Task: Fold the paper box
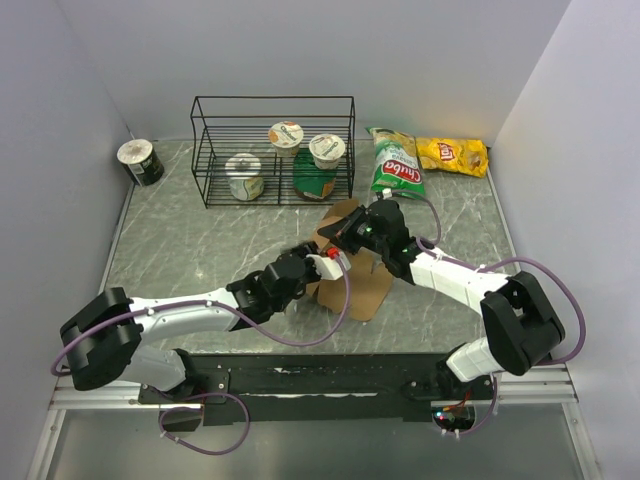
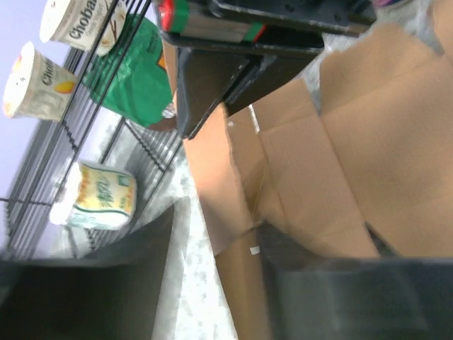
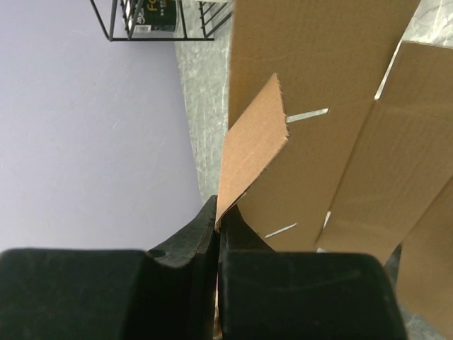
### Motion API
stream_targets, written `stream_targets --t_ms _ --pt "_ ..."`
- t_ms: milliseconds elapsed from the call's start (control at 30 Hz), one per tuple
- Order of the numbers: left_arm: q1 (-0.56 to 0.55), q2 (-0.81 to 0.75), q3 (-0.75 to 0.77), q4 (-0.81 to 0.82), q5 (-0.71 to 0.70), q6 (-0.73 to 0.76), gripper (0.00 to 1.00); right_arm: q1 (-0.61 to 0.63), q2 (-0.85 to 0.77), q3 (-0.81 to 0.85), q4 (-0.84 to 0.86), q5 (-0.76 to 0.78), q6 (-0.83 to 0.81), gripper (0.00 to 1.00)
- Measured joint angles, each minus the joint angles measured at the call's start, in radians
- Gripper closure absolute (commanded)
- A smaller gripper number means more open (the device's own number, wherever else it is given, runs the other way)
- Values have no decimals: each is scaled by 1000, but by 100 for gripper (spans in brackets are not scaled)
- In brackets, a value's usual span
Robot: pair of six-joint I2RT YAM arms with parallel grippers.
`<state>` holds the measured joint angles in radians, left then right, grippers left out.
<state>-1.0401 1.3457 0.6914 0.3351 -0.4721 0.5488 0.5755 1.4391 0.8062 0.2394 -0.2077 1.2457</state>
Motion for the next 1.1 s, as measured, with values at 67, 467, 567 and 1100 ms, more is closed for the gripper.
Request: stream_targets --t_ms 67,467,567,1100 --pt "0 0 0 -4 -6 -3 4 0 -2 -1 -4 8 3 100" --pt "3 -209 24 -155 -5 -235 4 0 -73 -1 -149 313 92 100" --pt "3 -283 51 -193 16 -382 3 0 -73 14 -199 386 128 100" --pt "16 -83 -163 -53 105 -1223 14 0 -89 22 -250 507 257 100"
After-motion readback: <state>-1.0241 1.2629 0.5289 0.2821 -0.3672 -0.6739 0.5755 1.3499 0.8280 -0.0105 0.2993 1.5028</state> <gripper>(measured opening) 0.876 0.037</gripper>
